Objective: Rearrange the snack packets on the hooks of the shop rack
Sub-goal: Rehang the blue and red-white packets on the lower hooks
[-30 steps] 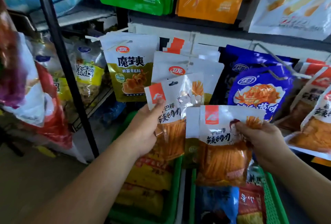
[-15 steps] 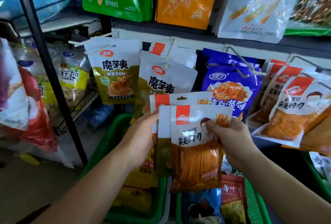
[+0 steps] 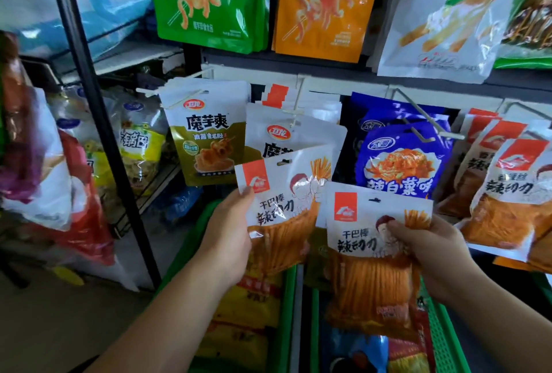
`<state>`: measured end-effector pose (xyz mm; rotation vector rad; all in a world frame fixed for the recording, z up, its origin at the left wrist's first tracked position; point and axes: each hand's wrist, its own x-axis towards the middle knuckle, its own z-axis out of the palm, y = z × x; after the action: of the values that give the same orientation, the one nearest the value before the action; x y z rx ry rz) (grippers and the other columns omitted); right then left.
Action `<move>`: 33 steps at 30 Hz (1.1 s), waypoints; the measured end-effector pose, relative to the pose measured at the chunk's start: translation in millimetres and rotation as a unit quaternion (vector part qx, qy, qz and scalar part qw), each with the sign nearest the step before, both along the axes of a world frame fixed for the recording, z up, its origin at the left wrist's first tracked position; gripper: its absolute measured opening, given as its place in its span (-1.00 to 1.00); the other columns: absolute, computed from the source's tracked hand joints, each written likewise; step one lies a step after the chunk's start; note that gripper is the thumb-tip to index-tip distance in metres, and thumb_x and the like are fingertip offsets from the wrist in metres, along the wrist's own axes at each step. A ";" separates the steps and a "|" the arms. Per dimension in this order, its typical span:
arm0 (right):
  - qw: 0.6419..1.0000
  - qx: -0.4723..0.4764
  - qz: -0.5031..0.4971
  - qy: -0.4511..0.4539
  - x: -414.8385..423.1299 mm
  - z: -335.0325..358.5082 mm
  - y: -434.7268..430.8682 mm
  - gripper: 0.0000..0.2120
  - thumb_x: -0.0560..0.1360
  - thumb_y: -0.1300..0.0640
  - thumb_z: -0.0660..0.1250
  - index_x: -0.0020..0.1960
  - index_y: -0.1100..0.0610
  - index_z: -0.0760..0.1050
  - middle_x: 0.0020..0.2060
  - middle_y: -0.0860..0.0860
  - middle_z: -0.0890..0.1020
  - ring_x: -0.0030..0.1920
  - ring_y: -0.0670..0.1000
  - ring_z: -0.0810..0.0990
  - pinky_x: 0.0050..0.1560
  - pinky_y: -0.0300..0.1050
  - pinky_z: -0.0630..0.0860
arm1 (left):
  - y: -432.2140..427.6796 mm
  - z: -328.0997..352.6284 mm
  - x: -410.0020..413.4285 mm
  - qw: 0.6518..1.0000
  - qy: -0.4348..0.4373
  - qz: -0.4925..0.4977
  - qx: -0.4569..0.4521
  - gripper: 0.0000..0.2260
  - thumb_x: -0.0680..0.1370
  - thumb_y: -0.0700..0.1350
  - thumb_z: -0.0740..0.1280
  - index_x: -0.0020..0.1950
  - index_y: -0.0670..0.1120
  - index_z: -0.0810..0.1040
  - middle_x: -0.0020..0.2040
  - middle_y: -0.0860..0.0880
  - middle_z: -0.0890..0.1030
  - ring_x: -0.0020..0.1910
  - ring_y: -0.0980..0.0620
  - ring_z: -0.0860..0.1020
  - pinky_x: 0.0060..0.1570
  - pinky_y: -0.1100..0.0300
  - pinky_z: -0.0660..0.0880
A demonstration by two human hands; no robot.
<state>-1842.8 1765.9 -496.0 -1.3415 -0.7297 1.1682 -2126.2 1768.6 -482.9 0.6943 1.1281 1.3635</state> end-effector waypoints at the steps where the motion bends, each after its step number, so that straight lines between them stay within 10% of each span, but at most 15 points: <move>1: 1.000 -0.007 -0.009 -0.003 1.1 0.6 -1.2 -0.76 0.53 0.38 0.44 0.17 0.22 0.61 -0.10 0.23 0.78 -0.12 0.24 0.79 -0.04 0.20 0.68 | 0.2 -0.1 -2.5 0.999 0.042 0.020 0.016 -0.77 0.71 0.02 0.22 0.14 0.03 0.68 0.02 -0.05 0.79 -0.01 -0.05 0.76 0.08 -0.04 0.62; 6: 0.999 -0.030 -0.018 0.007 -3.9 3.8 -4.0 -0.88 0.61 0.32 0.37 0.14 0.25 0.59 -0.08 0.25 0.78 -0.09 0.25 0.79 -0.01 0.22 0.69 | -6.6 10.1 -19.5 0.963 0.197 0.143 0.117 -0.77 0.71 0.05 0.22 -0.06 0.20 0.63 -0.18 0.31 0.72 -0.14 0.39 0.66 -0.04 0.24 0.55; 13: 0.997 -0.003 0.048 0.064 -25.3 5.8 -6.9 -0.77 0.68 0.23 0.27 0.25 0.32 0.58 0.15 0.31 0.71 0.07 0.22 0.75 0.09 0.12 0.66 | -22.5 -13.5 34.0 0.940 0.327 -0.027 0.094 -0.82 0.71 0.02 0.20 0.09 0.08 0.60 -0.05 0.11 0.71 -0.15 0.22 0.66 -0.32 0.46 0.50; 20: 0.997 0.016 0.079 -0.021 -47.1 8.6 -21.0 -0.70 0.71 -0.04 0.21 0.25 0.10 0.62 0.05 0.07 0.79 0.11 0.09 0.76 0.23 0.14 0.61 | 0.8 -33.9 57.6 0.957 0.288 0.009 0.029 -0.75 0.72 0.05 0.17 0.21 -0.02 0.58 0.02 0.08 0.66 0.01 0.08 0.64 0.05 0.12 0.60; 28: 0.900 0.168 0.037 -0.401 -61.3 -4.0 -24.2 -0.77 0.69 0.06 0.20 -0.13 0.08 0.39 -0.37 -0.03 0.57 -0.31 -0.13 0.53 -0.32 -0.27 0.38 | 9.2 -39.5 80.1 0.974 0.221 0.045 -0.003 -0.83 0.71 0.02 0.21 0.12 0.01 0.57 -0.03 0.03 0.68 -0.10 0.12 0.62 -0.20 0.24 0.53; 33: 0.942 0.105 0.008 -0.319 -56.1 4.9 -12.1 -0.86 0.71 0.10 0.21 0.05 0.06 0.53 -0.15 -0.05 0.66 -0.12 -0.15 0.61 -0.16 -0.23 0.51 | 5.1 -34.9 73.5 0.983 0.182 0.009 0.013 -0.80 0.60 0.05 0.41 0.16 0.05 0.50 0.04 0.01 0.70 -0.05 0.05 0.70 -0.05 0.05 0.68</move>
<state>-1898.9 1753.8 -491.1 -1.5392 -1.2896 0.6269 -2052.6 1773.7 -517.9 0.9825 1.4088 1.2980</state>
